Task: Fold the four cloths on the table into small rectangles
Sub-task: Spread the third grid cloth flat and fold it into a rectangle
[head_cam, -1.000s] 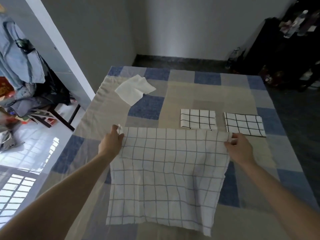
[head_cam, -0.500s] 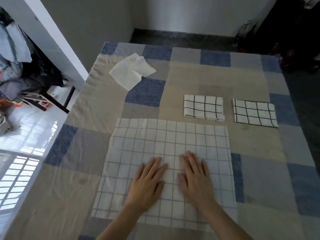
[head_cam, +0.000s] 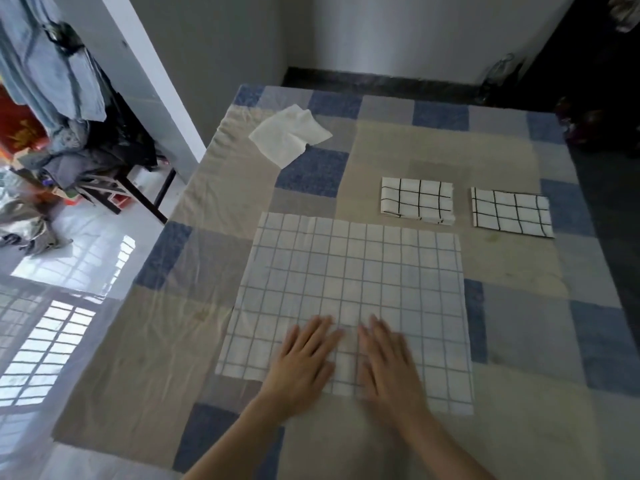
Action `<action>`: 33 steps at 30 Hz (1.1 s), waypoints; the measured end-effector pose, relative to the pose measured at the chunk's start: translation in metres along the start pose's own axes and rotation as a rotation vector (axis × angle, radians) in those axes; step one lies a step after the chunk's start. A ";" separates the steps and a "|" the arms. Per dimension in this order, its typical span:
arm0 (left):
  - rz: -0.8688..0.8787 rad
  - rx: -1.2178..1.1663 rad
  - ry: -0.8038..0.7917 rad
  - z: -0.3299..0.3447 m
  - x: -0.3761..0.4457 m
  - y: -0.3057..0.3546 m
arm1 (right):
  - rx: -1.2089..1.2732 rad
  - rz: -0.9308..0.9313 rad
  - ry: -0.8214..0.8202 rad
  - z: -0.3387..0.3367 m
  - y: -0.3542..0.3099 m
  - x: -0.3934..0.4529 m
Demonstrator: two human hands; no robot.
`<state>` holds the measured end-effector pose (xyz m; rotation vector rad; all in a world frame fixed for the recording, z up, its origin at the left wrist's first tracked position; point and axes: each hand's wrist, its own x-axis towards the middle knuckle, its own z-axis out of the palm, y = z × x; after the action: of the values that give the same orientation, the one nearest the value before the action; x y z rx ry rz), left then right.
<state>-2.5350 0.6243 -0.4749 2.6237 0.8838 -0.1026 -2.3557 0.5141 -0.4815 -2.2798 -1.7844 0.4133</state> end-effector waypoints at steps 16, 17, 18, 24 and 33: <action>0.051 0.083 0.106 -0.028 -0.017 -0.043 | 0.029 0.071 -0.144 -0.033 -0.006 -0.023; 0.043 0.087 0.082 -0.031 -0.015 -0.041 | 0.041 0.075 -0.138 -0.033 -0.010 -0.021; 0.033 0.066 0.055 -0.036 -0.013 -0.038 | 0.054 0.082 -0.126 -0.033 -0.012 -0.018; -0.061 -0.038 0.073 -0.071 -0.013 -0.025 | -0.066 0.020 -0.186 -0.045 -0.003 -0.015; 0.131 0.218 0.048 -0.058 -0.035 -0.010 | 0.065 0.172 -0.062 -0.092 0.030 -0.036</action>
<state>-2.5717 0.6325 -0.4179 2.8903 0.7517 -0.1073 -2.3042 0.4725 -0.4022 -2.4078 -1.5824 0.5689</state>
